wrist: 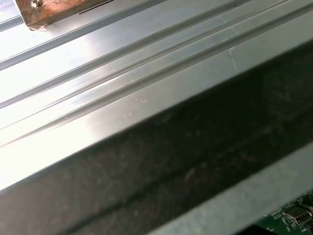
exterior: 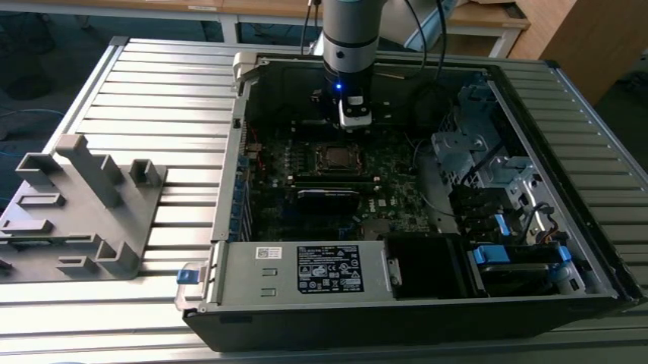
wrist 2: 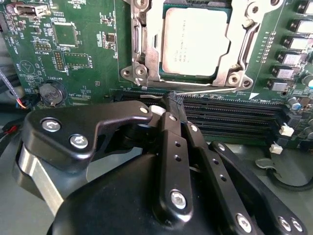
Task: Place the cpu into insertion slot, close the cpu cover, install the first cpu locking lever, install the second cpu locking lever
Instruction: 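Install the first cpu locking lever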
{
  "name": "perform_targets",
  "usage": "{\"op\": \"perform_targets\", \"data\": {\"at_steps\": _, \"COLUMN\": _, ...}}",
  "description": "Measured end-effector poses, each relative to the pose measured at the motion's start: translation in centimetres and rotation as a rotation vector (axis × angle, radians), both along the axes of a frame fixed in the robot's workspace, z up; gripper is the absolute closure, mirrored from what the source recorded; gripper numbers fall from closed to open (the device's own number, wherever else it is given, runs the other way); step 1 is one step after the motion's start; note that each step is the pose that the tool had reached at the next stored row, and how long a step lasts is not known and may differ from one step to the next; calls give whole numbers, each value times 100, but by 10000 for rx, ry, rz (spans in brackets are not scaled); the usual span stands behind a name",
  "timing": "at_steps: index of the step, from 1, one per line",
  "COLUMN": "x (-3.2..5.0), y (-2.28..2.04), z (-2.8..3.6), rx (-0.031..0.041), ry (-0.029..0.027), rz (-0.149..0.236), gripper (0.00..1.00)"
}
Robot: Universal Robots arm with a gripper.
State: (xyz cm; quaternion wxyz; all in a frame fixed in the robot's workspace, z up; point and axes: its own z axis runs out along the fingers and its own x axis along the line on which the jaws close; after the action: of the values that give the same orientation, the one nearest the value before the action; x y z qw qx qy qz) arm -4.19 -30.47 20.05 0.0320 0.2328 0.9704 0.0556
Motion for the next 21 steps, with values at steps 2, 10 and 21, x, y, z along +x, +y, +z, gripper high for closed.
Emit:
{"op": "perform_targets", "data": {"at_steps": 2, "x": 2, "y": 0, "z": -7, "rx": 3, "ry": -2, "rz": -1, "gripper": 89}}
{"op": "perform_targets", "data": {"at_steps": 10, "x": 3, "y": 0, "z": -19, "rx": -4, "ry": -2, "rz": -1, "gripper": 89}}
{"op": "perform_targets", "data": {"at_steps": 21, "x": 18, "y": 0, "z": -21, "rx": -275, "ry": -1, "rz": 0, "gripper": 89}}
